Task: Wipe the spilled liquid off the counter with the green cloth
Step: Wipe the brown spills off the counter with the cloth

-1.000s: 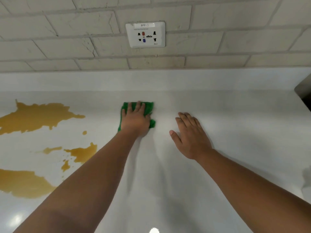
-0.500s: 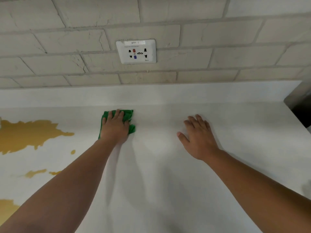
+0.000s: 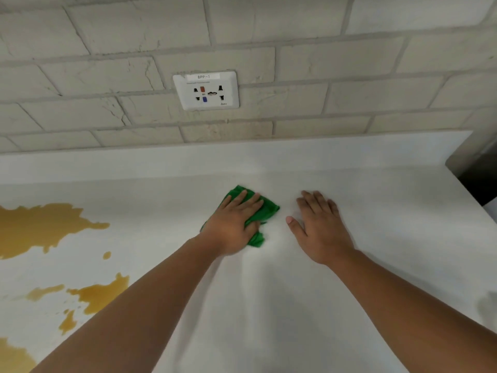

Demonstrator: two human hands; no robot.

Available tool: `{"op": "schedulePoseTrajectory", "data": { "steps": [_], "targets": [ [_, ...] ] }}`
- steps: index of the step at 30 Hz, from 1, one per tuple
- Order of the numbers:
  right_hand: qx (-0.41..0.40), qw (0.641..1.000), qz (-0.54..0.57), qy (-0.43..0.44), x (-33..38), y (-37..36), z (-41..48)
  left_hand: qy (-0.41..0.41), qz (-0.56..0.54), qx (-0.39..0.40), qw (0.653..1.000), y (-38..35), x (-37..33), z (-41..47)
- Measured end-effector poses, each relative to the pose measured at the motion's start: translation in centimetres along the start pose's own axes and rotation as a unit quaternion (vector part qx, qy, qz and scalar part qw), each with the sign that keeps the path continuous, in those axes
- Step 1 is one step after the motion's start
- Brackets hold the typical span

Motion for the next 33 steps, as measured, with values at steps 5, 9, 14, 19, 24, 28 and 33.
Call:
{"op": "schedulePoseTrajectory", "data": {
  "steps": [5,9,14,19,24,28,33],
  "targets": [
    [0.002,1.000,-0.003,0.006,0.1,0.1,-0.1,0.082,-0.005,-0.029,0.996,2.5,5.7,-0.9],
    [-0.002,1.000,-0.002,0.001,0.2,0.2,0.1,0.193,0.030,-0.065,0.979,2.3,4.8,2.5],
    [-0.007,1.000,0.013,-0.003,0.3,0.3,0.1,0.126,0.020,-0.033,0.991,-0.1,-0.5,1.6],
    [-0.064,0.998,0.012,0.005,0.8,1.5,-0.6,0.059,0.007,-0.023,0.998,-1.9,-2.9,-5.3],
    [-0.081,0.996,0.030,0.012,2.9,3.0,-2.7,0.103,-0.021,-0.051,0.993,-2.0,-2.1,-12.6],
    [-0.076,0.989,0.094,0.084,8.7,3.8,-6.2,0.138,-0.030,-0.066,0.988,-2.1,-1.7,-17.6],
    [-0.053,0.978,0.098,0.174,15.4,4.0,-11.2,0.159,-0.044,-0.074,0.984,-1.8,-0.1,-22.6]
  ]
}}
Point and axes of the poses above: each hand's wrist, its own z-axis towards the middle knuckle, its own y-axis out of the back of the hand, x = y × z, the point moved 6 cm from there along z, towards the middle knuckle, and after that the axes turned 15 degrees about -z, right-handed, at the moved point
